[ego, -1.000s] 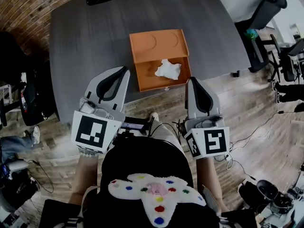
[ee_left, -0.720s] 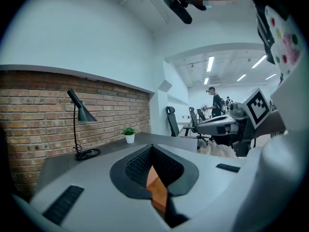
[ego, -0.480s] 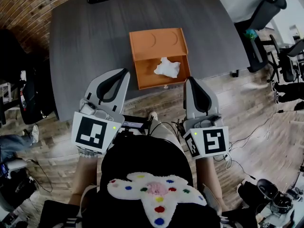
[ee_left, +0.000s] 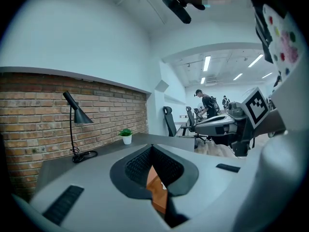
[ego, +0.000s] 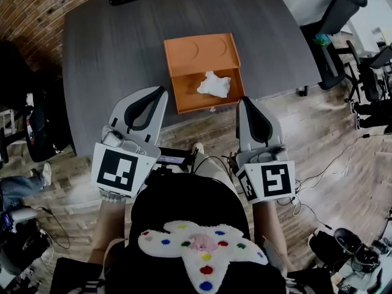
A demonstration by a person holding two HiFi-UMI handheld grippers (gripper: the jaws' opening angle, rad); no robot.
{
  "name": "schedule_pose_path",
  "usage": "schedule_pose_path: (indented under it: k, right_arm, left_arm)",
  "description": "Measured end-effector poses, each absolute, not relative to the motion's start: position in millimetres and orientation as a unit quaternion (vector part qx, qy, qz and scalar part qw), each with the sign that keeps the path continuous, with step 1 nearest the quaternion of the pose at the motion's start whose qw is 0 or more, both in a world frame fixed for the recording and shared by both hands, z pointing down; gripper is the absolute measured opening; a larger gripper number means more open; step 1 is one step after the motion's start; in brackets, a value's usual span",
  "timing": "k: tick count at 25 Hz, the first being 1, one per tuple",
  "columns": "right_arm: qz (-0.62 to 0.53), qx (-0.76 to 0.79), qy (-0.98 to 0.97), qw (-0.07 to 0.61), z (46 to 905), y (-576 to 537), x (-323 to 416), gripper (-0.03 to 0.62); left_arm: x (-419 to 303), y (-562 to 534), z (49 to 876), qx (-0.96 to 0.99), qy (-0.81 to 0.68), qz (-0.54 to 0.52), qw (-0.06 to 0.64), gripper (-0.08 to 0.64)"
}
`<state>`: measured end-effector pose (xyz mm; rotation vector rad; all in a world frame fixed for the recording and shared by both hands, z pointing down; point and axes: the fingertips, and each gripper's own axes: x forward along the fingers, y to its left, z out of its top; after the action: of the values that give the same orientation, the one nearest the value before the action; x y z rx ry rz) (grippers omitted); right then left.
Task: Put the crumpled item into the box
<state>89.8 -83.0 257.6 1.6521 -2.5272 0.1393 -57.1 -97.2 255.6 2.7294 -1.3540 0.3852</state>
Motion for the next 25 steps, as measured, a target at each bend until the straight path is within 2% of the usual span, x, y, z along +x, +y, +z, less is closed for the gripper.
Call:
schedule_pose_path:
  k: [25]
  right_arm:
    - [0.044,0.547,-0.834,0.063,260.0,-82.7,90.9,0.009]
  left_arm:
    - [-52.9,-96.9,260.2,0.89,-0.435,0.129,0.039,0.006]
